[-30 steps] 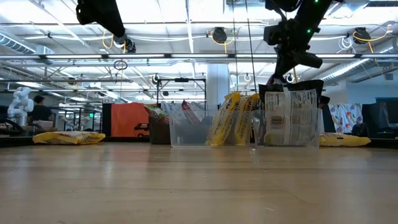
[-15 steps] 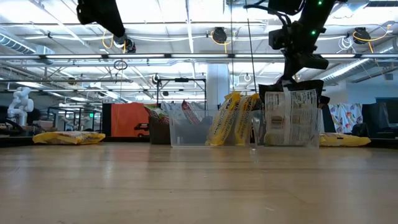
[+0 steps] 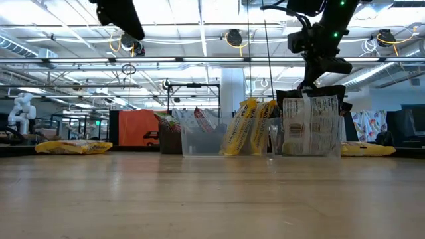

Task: Sort Maruchan noodles
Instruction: Put the black noodle pack into the right transparent bin

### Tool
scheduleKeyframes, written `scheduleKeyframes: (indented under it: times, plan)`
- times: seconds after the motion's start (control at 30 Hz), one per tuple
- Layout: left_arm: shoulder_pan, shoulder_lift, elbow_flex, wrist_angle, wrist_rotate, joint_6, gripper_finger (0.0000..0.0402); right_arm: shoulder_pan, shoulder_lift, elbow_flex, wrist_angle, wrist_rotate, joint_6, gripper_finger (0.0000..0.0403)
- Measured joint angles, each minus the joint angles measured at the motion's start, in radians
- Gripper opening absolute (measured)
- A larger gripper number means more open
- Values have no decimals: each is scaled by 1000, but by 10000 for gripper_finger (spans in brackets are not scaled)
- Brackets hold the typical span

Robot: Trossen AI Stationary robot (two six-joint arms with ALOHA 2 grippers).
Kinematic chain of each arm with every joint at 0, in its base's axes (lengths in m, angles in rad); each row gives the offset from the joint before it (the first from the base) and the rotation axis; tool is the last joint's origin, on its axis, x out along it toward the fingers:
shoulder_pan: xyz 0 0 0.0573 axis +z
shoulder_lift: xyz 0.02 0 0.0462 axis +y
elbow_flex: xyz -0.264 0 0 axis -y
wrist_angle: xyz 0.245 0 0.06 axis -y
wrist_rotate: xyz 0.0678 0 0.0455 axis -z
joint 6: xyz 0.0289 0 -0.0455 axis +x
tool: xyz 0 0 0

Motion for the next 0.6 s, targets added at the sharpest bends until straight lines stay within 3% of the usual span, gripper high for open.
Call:
scheduleKeyframes:
  times: [0.2, 0.43, 0.6]
  plan:
    - [70, 0, 0, 130, -3, 151, 47, 0, 0, 0, 5, 0, -2, 0]
    - [234, 10, 0, 354, 6, 335, 47, 0, 0, 0, 11, -1, -18, 0]
    - [346, 75, 0, 587, 113, 488, 47, 0, 0, 0, 12, -1, -21, 0]
